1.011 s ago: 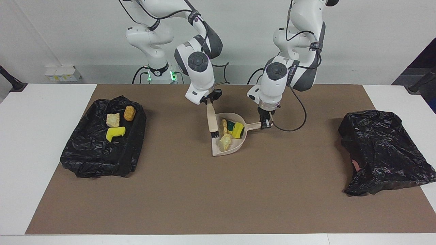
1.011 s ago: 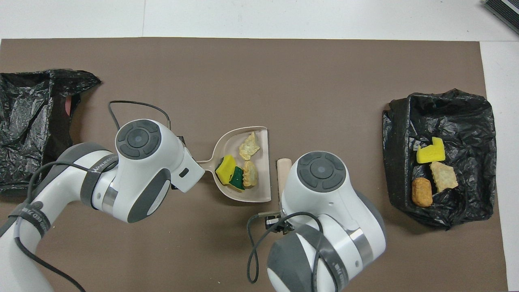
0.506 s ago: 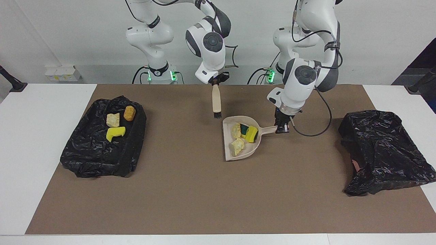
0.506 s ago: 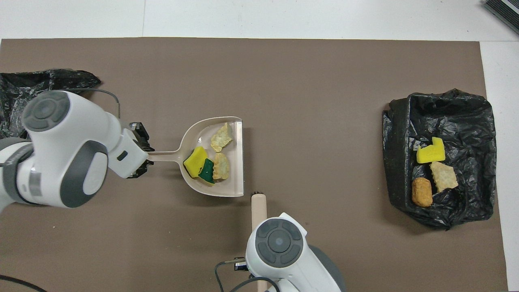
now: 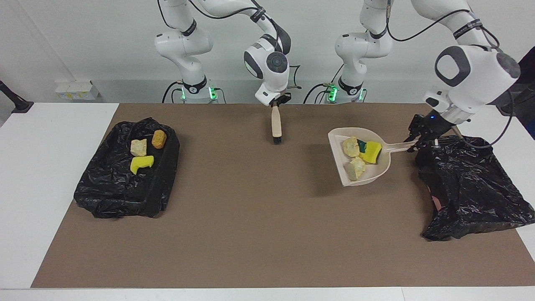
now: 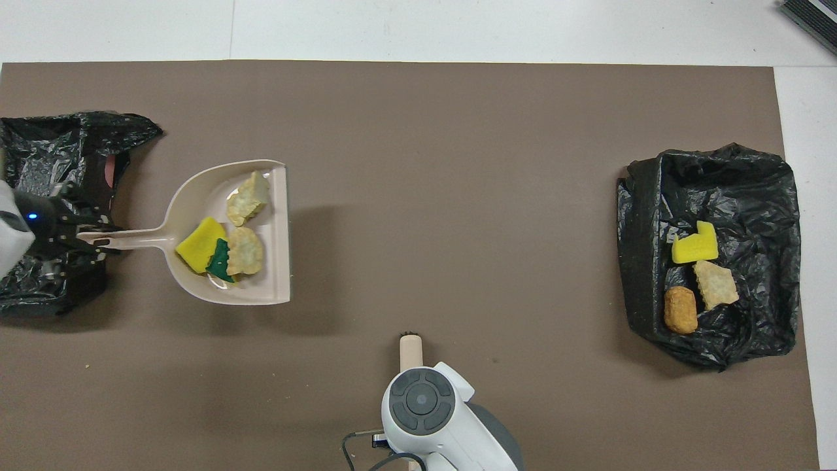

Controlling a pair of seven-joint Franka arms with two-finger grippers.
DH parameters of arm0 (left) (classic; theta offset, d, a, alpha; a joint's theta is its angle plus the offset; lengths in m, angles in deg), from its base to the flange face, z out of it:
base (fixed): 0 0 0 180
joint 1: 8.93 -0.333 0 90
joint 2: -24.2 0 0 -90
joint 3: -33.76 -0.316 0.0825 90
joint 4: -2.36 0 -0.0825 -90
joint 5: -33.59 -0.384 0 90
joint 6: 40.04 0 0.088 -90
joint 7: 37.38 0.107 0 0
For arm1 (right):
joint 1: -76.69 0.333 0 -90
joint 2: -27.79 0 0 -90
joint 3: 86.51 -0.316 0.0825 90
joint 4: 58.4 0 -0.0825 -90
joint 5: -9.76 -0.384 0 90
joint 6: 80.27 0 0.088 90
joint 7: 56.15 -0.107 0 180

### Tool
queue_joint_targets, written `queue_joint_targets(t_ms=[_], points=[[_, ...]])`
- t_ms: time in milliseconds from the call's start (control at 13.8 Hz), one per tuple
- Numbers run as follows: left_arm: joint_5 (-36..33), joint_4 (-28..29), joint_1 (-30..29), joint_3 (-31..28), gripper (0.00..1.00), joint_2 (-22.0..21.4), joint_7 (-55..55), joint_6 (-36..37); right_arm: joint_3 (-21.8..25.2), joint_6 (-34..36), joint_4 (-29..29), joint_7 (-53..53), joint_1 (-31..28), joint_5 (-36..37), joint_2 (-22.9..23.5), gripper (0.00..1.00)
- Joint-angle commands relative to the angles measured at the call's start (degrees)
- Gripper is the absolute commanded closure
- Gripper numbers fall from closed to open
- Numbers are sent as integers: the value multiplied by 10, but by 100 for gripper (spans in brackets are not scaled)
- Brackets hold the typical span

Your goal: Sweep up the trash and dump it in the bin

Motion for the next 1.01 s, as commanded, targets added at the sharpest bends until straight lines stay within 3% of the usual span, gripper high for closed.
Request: queue_joint_targets(t_ms=[0, 144, 361, 506, 722, 795, 867, 939], points=[[22, -46, -4, -70, 100, 14, 51, 48, -4, -11, 5, -2, -6, 13, -1, 100], [17, -56, -17, -111, 100, 18, 63, 52, -3, -13, 5, 0, -9, 13, 3, 82], [19, -124, -51, -162, 100, 54, 73, 47, -3, -15, 2, 2, -11, 13, 9, 60], [20, -152, -85, -166, 100, 68, 92, 41, 0, -16, -3, 16, -13, 15, 17, 57], [2, -236, -134, -161, 100, 126, 103, 32, 1, -16, -14, 21, -14, 15, 24, 48], [-34, -259, -142, -158, 100, 142, 110, 19, 3, -16, -23, 20, -14, 24, 30, 32], [-59, -268, -143, -157, 100, 150, 116, -1, 7, -17, -32, 21, -14, 37, 31, 8], [-74, -274, -144, -154, 100, 156, 117, -17, 13, -22, -40, 21, -16, 57, 30, 0]])
